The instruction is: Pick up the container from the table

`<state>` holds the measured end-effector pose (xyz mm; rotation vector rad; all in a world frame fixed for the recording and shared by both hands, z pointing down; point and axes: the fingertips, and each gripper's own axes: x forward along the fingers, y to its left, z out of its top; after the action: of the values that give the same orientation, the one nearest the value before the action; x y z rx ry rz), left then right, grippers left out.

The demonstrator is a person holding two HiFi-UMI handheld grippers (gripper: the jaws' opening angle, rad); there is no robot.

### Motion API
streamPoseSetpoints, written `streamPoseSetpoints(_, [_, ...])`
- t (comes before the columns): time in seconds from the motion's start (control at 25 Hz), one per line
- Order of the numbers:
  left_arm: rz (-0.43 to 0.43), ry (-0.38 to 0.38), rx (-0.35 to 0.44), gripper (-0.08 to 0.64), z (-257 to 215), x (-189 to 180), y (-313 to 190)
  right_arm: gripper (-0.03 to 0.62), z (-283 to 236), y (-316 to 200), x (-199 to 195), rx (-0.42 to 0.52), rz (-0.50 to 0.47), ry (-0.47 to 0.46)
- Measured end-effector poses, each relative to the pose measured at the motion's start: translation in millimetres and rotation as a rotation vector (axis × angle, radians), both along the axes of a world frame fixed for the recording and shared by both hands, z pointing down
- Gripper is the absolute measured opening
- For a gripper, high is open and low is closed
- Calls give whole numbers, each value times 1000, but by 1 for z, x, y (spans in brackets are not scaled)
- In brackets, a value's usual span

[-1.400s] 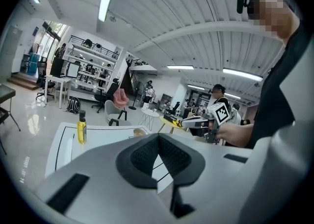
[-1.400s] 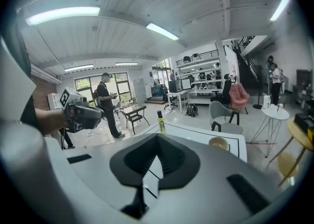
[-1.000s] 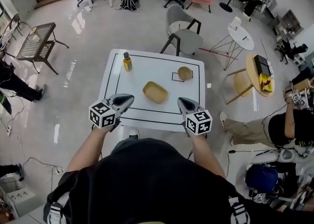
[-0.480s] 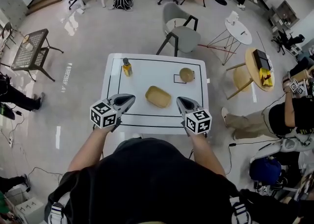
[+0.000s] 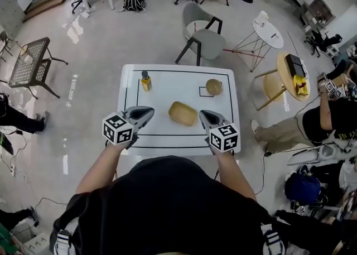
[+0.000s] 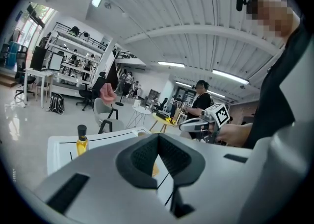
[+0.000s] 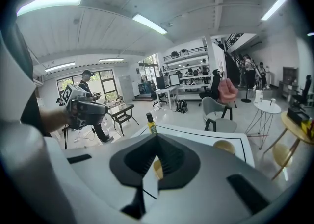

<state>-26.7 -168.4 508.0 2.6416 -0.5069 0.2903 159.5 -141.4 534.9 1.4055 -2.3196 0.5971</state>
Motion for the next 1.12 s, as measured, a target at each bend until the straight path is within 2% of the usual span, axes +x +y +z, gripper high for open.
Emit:
streamPoseSetpoints(0.36, [73, 4, 10, 6, -2, -7, -7, 5, -6, -4, -17, 8, 44, 7])
streamPoseSetpoints(1.12, [65, 10, 3, 6, 3, -4, -14, 5, -6, -18, -3, 6, 59, 18])
